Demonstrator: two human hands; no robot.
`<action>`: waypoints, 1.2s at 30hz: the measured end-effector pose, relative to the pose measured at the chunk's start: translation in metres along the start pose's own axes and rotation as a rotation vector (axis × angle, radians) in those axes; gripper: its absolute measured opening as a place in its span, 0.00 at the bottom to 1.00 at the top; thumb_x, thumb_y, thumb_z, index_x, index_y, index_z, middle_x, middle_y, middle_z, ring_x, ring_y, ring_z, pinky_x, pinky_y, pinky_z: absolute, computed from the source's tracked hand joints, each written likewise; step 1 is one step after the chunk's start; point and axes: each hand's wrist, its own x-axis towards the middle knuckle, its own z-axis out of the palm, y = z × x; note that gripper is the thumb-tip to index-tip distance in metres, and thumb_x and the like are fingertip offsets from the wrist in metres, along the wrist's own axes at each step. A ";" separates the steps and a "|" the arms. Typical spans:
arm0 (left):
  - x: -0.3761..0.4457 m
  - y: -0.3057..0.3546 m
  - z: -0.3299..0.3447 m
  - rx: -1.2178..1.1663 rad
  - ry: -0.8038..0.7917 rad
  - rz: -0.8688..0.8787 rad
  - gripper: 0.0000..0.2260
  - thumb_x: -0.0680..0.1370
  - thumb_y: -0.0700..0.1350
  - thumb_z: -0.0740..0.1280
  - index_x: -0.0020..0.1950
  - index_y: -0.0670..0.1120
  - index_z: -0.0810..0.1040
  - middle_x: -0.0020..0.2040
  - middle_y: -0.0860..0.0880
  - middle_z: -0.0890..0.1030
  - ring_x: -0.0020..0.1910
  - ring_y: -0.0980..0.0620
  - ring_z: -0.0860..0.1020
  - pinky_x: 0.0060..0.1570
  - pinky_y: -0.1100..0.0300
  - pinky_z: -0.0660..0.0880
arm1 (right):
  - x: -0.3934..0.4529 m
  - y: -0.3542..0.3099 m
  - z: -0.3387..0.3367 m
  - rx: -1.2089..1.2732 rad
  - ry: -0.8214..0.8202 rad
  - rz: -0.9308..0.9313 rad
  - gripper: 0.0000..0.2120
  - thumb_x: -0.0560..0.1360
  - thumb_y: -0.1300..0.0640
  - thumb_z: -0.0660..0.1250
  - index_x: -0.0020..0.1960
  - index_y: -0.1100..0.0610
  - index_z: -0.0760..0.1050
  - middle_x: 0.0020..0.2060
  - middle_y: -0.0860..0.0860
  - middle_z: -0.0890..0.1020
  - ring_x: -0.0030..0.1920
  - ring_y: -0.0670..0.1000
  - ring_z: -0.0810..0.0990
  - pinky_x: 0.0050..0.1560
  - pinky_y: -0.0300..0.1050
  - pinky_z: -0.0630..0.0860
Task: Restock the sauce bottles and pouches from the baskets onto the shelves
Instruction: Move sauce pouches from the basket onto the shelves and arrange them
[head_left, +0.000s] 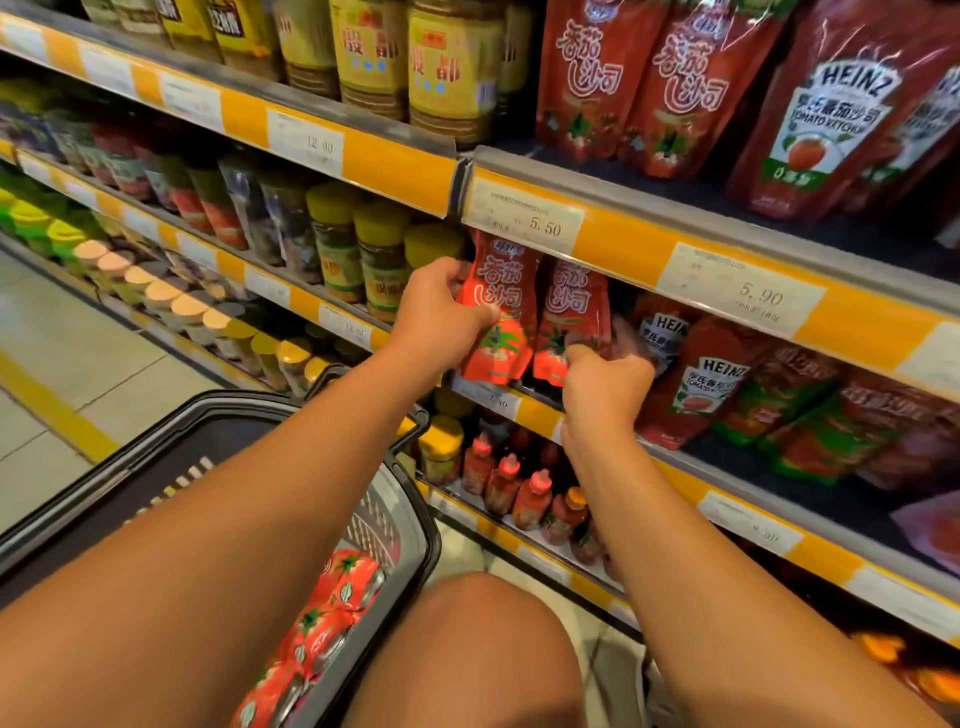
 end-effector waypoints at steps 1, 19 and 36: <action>0.001 0.000 0.003 -0.026 -0.003 -0.005 0.14 0.74 0.41 0.78 0.50 0.55 0.77 0.47 0.55 0.84 0.44 0.61 0.83 0.42 0.63 0.78 | 0.001 0.001 -0.001 -0.005 0.004 -0.015 0.19 0.75 0.66 0.72 0.64 0.54 0.82 0.48 0.49 0.86 0.39 0.42 0.82 0.35 0.34 0.75; 0.011 -0.013 0.032 -0.046 -0.110 0.063 0.26 0.78 0.37 0.72 0.75 0.44 0.69 0.63 0.54 0.78 0.59 0.59 0.77 0.56 0.65 0.77 | -0.001 0.024 -0.015 -0.190 0.026 -0.117 0.19 0.78 0.68 0.65 0.65 0.52 0.75 0.46 0.43 0.81 0.44 0.41 0.80 0.33 0.28 0.71; -0.016 -0.036 0.033 0.166 -0.049 0.136 0.28 0.81 0.45 0.69 0.79 0.50 0.63 0.73 0.48 0.72 0.71 0.48 0.72 0.69 0.45 0.74 | -0.006 0.014 -0.036 -0.430 -0.041 -0.240 0.21 0.81 0.63 0.64 0.72 0.53 0.72 0.51 0.39 0.81 0.44 0.35 0.78 0.44 0.30 0.73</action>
